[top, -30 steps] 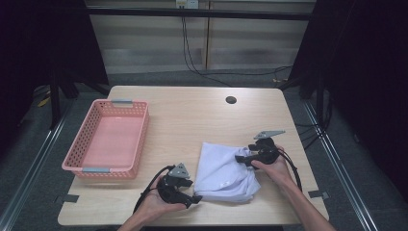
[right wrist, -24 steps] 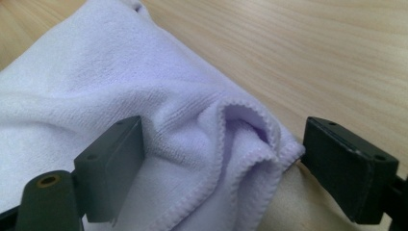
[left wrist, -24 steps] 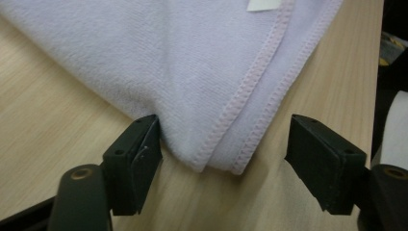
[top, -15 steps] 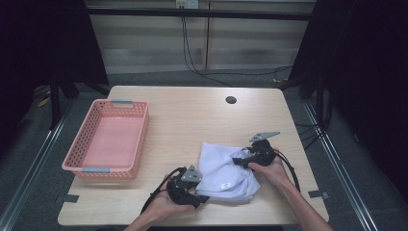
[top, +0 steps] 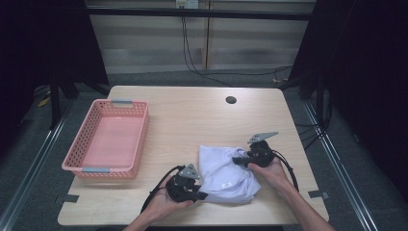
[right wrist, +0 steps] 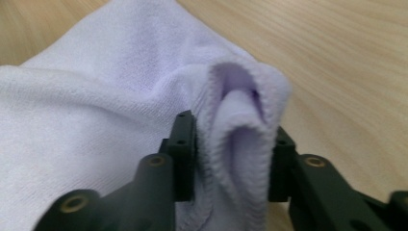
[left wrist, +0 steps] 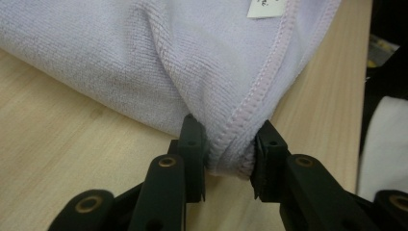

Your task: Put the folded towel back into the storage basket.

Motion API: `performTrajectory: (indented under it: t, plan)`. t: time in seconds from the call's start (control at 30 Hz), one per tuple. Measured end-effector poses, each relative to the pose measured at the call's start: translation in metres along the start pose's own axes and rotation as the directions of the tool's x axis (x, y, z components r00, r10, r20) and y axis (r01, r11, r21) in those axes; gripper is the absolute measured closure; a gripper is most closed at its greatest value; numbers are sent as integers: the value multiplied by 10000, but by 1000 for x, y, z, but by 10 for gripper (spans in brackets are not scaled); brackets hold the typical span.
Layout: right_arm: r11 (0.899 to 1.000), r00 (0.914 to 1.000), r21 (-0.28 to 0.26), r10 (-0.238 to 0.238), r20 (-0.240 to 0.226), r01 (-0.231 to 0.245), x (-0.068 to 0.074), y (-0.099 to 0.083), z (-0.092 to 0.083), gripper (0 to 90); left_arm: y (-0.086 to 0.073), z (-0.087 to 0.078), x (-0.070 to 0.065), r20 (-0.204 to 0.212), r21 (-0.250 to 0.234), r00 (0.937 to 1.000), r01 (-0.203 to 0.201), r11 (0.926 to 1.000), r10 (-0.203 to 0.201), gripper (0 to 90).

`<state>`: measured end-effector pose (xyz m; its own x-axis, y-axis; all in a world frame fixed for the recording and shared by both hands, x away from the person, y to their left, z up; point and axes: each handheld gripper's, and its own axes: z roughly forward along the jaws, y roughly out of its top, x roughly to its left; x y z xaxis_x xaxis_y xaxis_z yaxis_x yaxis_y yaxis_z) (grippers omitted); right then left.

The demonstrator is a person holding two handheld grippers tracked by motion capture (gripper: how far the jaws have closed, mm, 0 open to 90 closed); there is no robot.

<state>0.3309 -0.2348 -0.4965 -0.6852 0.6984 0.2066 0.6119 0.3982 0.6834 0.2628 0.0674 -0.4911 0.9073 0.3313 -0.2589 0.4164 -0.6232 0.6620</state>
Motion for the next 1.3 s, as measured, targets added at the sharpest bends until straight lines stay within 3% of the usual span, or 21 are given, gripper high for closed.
performTrajectory:
  t: [0.07,0.2,0.23,0.53,0.73,0.87,1.03,1.3]
  plan:
    - [9997,9995,-64,224,-205,-225,-3,0,0,680,0,-2,2,193,-172,9995,239,9996,-235,716]
    - [9987,9980,-133,483,-409,-488,-6,1,-2,699,3,-6,2,259,-177,9995,189,9997,-184,724]
    - [9985,9975,-125,532,-461,-538,-7,1,-3,700,4,-6,2,301,-402,9993,241,9989,-229,725]
    - [9973,9968,-447,548,-582,-575,-9,8,-13,708,10,-13,0,451,-809,9988,232,9965,-196,730]
    - [9981,9969,-423,428,-661,-456,-5,14,-19,710,13,-24,-6,395,-1134,9992,75,9935,-30,735]
    - [9964,9966,-724,392,-723,-445,-1,24,-25,713,19,-34,-8,508,-1406,9986,-101,9900,174,735]
    - [9949,9955,-941,275,-903,-361,1,38,-23,716,22,-47,-3,392,-1544,9990,-135,9879,198,737]
    - [9917,9956,-1256,150,-921,-265,7,63,-23,717,28,-74,2,-44,-2176,9998,-186,9759,180,738]
